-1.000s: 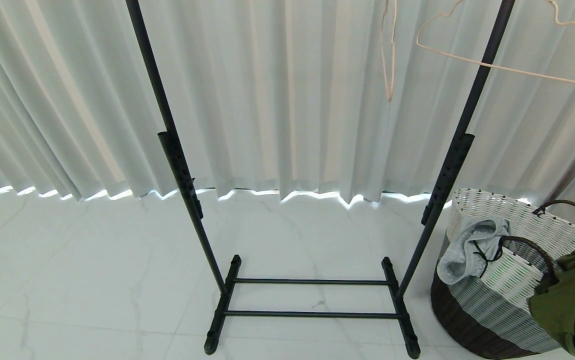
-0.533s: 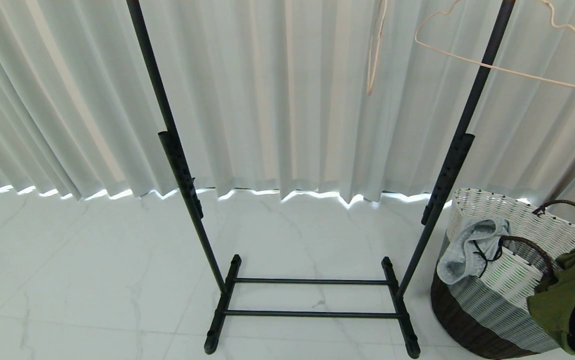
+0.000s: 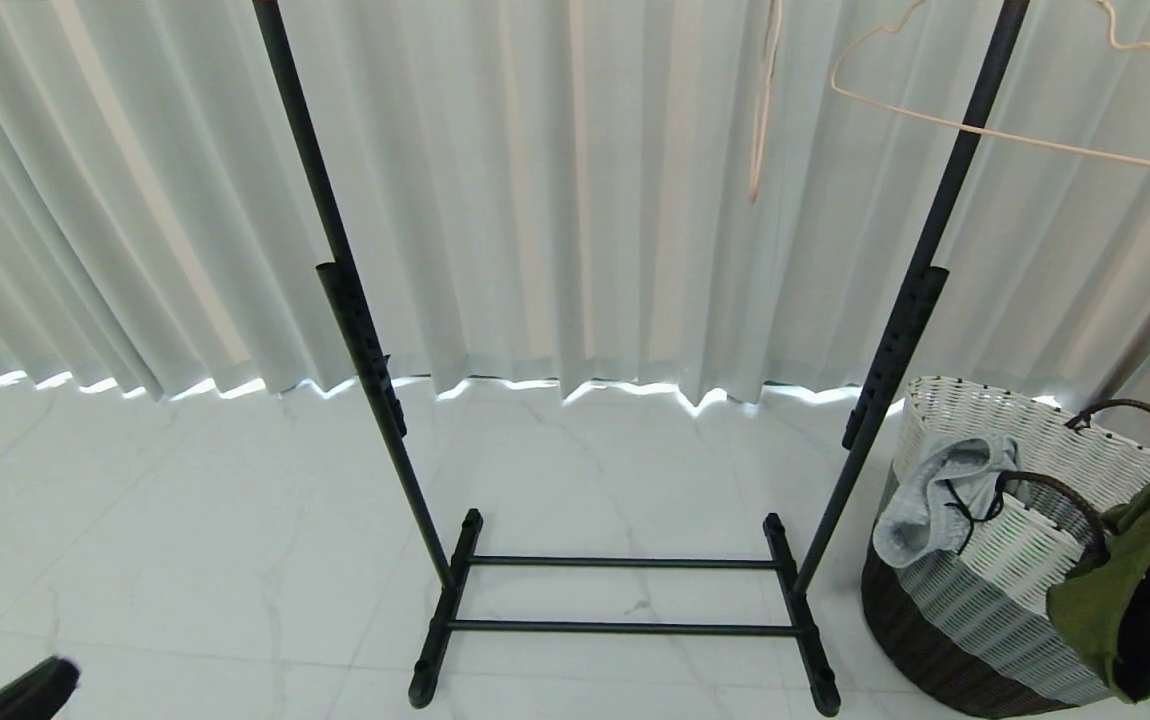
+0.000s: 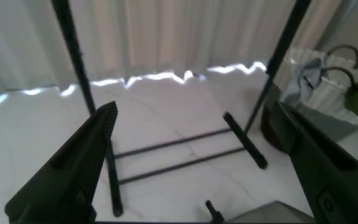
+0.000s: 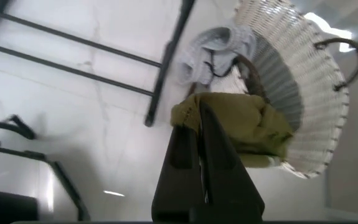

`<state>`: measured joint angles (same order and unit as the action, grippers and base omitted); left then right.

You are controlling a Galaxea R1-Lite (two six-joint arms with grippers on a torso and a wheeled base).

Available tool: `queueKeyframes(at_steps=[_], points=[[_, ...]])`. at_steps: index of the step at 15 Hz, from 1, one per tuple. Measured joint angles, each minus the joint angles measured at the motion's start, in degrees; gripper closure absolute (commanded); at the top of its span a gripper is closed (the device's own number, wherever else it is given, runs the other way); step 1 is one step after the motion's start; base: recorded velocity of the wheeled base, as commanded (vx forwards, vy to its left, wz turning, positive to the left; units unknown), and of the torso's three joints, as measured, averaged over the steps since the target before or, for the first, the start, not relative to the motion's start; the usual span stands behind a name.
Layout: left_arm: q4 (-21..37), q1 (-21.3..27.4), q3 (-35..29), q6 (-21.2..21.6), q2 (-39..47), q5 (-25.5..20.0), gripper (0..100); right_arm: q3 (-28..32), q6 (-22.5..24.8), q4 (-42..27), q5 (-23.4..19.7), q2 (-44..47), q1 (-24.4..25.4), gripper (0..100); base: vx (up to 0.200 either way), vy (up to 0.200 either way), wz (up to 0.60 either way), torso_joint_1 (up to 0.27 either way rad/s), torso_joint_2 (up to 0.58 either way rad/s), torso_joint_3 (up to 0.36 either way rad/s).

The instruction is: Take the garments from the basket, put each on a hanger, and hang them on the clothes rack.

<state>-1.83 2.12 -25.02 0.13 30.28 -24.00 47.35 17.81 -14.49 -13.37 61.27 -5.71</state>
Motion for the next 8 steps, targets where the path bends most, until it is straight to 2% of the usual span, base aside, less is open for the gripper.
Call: queueKeyframes(at_steps=[2,5,8], points=[[-0.17,4.49,-6.23,0.30,12.35,-1.10,0,0.61,-1.85,1.52,-1.79,0.05,0.52,100,0.000,0.000,0.00,0.000,0.00,0.000],[-3.10,14.71,-12.93,0.41,29.14,-0.76,0,1.51,-3.74,2.12,-2.06,0.39,2.51,100,0.000,0.000,0.00,0.000,0.00,0.000],[-11.17,29.65,-16.80,-1.30,43.80,5.29,0,3.12,-8.42,2.71,-2.26,0.77,7.27,100,0.000,0.000,0.00,0.000,0.00,0.000]])
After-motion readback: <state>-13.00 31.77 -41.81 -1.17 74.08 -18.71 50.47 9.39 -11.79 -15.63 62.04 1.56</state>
